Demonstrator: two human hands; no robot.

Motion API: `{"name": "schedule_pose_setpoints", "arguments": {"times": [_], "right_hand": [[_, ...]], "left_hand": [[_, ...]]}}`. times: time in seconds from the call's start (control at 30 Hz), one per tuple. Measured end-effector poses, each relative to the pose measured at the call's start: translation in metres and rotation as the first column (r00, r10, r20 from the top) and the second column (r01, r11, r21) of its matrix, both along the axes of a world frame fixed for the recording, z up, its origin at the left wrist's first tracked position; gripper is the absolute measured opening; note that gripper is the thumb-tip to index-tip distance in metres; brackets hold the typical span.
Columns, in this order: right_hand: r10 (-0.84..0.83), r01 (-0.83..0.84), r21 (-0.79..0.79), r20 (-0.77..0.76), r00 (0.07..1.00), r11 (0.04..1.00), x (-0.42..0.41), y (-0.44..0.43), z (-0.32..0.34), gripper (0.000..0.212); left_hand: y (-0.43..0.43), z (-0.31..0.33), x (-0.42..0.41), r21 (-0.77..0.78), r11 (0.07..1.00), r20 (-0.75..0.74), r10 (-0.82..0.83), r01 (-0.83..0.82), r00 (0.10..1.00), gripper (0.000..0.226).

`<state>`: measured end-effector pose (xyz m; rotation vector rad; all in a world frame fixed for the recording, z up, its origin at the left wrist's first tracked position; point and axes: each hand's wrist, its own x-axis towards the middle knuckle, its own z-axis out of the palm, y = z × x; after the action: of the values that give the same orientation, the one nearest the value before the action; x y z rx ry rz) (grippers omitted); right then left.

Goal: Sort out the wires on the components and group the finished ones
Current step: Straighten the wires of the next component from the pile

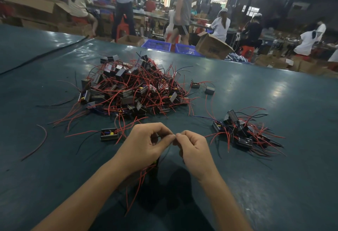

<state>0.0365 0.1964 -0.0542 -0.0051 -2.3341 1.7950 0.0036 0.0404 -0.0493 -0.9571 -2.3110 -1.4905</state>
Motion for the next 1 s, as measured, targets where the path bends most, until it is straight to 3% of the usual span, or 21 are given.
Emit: {"name": "schedule_pose_setpoints", "arguments": {"times": [0.17,0.37,0.77,0.87,1.0], "right_hand": [[0.029,-0.026,0.074,-0.041,0.999,0.997,0.002,0.0,-0.003,0.036],[0.008,0.042,0.325,-0.151,0.988,0.945,0.001,0.003,-0.01,0.013],[0.004,0.192,0.368,-0.47,0.883,0.91,0.002,0.001,-0.01,0.006],[-0.103,0.213,0.247,-0.394,0.913,0.945,0.001,0.001,-0.008,0.007],[-0.23,0.236,0.261,-0.053,0.972,0.936,-0.002,0.006,-0.011,0.025]], "left_hand": [[0.0,0.001,0.002,-0.018,1.0,0.048,0.004,-0.004,0.999,0.018],[0.003,0.003,0.001,-0.01,0.999,0.217,0.037,-0.036,0.975,0.011],[0.001,0.007,-0.003,0.111,0.993,0.433,-0.015,-0.036,0.901,0.015],[0.001,0.007,-0.004,0.138,0.987,0.451,0.009,-0.079,0.892,0.012],[-0.003,0.005,-0.01,0.209,0.963,0.578,0.017,-0.168,0.816,0.013]]}}
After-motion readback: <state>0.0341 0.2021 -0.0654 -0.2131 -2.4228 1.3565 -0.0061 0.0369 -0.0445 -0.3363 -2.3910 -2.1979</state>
